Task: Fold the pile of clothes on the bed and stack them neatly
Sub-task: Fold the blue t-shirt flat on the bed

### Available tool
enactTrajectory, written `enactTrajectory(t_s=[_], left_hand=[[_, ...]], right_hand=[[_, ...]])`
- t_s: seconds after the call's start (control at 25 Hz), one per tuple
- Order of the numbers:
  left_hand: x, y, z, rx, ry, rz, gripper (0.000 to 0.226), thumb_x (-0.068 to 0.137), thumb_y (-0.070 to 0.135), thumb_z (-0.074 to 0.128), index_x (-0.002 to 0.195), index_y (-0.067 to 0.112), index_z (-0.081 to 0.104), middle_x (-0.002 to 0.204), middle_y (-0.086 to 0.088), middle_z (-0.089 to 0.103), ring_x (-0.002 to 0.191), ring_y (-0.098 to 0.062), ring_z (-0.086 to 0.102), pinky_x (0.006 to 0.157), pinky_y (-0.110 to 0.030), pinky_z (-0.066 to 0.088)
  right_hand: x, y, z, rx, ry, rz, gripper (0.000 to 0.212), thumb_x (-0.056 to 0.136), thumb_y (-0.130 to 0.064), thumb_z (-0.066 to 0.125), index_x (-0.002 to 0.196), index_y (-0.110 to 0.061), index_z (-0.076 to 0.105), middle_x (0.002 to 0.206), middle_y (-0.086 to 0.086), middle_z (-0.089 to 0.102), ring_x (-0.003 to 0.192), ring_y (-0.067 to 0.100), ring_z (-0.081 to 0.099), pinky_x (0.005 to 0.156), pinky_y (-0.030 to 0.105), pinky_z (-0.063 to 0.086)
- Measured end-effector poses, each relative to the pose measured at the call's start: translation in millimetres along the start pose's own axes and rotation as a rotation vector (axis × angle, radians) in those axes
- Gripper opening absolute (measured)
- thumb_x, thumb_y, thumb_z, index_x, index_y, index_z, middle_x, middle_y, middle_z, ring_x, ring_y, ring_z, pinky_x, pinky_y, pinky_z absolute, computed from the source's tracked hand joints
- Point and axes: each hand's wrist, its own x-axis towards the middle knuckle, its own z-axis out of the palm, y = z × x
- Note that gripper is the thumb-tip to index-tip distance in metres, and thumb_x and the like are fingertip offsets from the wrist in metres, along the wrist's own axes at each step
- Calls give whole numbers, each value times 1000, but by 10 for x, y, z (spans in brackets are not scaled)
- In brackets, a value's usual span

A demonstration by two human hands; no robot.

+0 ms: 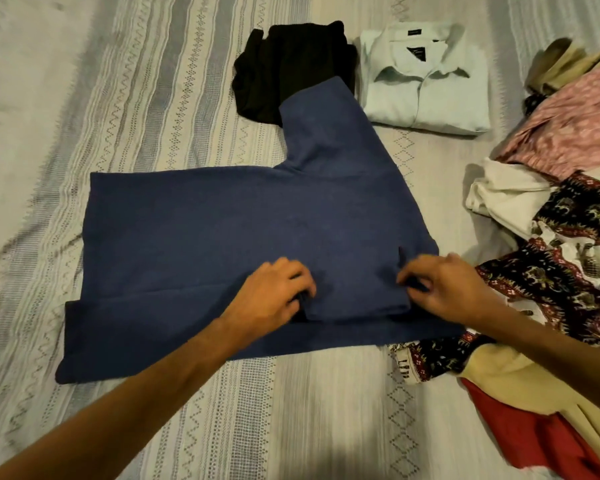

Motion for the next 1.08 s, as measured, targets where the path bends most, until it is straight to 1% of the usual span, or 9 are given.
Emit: enactTrajectory(t_s=[0.08,0.16,0.36,0.52,0.6,0.72,0.84,0.96,1.08], left_hand=[[-199,9,331,193,-61,72,37,74,15,83,106,27,69,113,5,66,92,-20,62,69,-35,53],[-293,13,513,192,-52,27,36,79,15,83,111,24,70,115,3,66,92,-19,63,68,-36,58],[-382,72,503,244,-19,10,28,95,36,51,114,27,70,119,5,67,92,-17,65,69,-34,60],[-350,246,454,263,7,-31,34,95,46,45,113,32,70,117,10,68,87,-13,67,65,-31,58],[-352,313,486,252,24,-55,33,94,47,47,111,34,73,117,13,70,88,-12,68,65,-32,57],[-398,358,579,225,43,-91,35,93,46,47,110,35,76,119,15,72,93,-11,70,68,-33,58],[-480,367,676,232,43,-75,35,94,46,49,112,34,76,122,14,72,99,-12,69,75,-35,58],[-543,341,750,298,22,-39,34,95,44,51,116,30,74,124,11,72,106,-17,66,83,-40,58],[-567,373,725,275,44,-70,32,96,45,52,116,31,74,124,11,71,103,-18,66,85,-42,56]], right_hand=[[-246,169,192,-349,-85,-115,14,89,-32,53,91,-25,65,74,-9,62,63,19,65,67,39,48],[-303,150,255,-446,-104,-62,20,92,-36,42,91,-23,58,73,-3,63,63,25,64,67,41,44],[-188,-152,232,-157,-53,444,32,102,-49,41,90,-26,59,80,-6,61,78,24,63,83,43,43],[70,-337,375,246,-140,826,56,89,-76,56,81,-22,63,87,0,68,96,26,60,100,53,47],[163,-359,414,411,-83,848,46,90,-67,65,85,-21,62,88,2,66,98,30,61,99,54,48],[158,-406,344,560,25,766,21,102,-35,63,89,-22,53,81,3,60,87,24,61,74,30,48],[87,-371,350,503,-5,740,19,105,-30,57,98,-14,51,82,10,61,77,28,62,60,26,47],[142,-348,270,705,-275,930,42,98,-37,71,124,-19,44,102,17,65,73,32,71,49,33,57],[219,-386,166,953,-294,917,55,89,-9,80,133,-3,50,92,15,69,54,21,67,45,27,54]])
